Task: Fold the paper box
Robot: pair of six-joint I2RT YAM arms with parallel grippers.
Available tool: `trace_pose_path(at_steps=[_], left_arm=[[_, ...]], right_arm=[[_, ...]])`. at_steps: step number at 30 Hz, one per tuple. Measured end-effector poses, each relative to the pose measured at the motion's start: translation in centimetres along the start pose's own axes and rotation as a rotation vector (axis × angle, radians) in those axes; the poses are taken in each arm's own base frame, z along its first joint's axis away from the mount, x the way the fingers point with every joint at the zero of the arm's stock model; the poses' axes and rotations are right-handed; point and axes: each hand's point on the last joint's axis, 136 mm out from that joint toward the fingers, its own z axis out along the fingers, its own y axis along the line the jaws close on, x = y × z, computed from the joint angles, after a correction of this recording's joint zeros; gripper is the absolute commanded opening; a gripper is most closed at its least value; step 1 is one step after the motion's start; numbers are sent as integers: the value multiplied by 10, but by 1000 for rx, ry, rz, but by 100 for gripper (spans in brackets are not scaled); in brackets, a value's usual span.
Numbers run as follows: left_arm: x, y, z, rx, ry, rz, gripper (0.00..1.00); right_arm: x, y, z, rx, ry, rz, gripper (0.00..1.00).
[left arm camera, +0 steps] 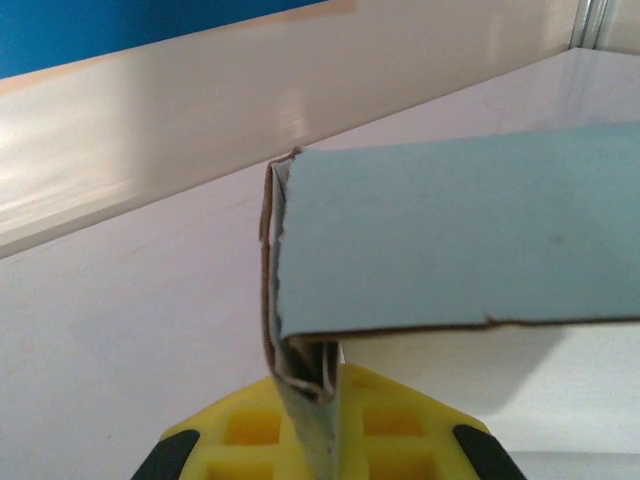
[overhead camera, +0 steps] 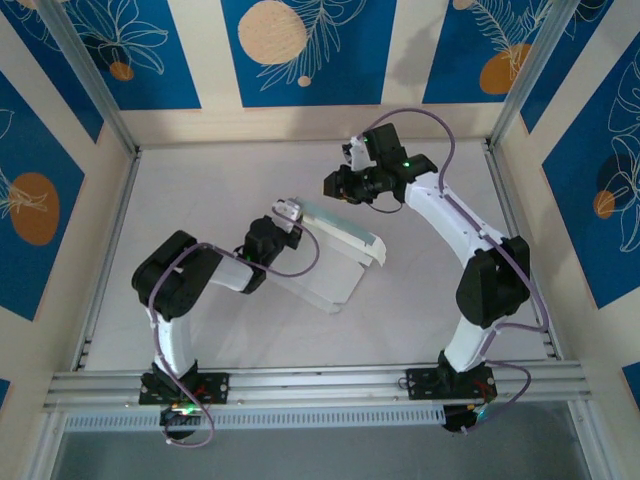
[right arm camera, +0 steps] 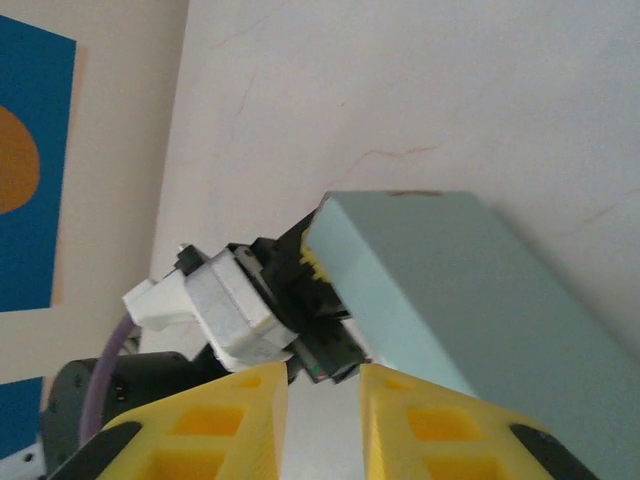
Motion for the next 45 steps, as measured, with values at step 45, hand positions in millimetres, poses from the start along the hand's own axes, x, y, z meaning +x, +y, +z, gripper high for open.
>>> trace_pose_path(at_steps=[45], left_arm=[[30, -47, -11, -315, 167, -99, 0]], right_arm=[[31, -108, -81, 385, -222, 6, 36]])
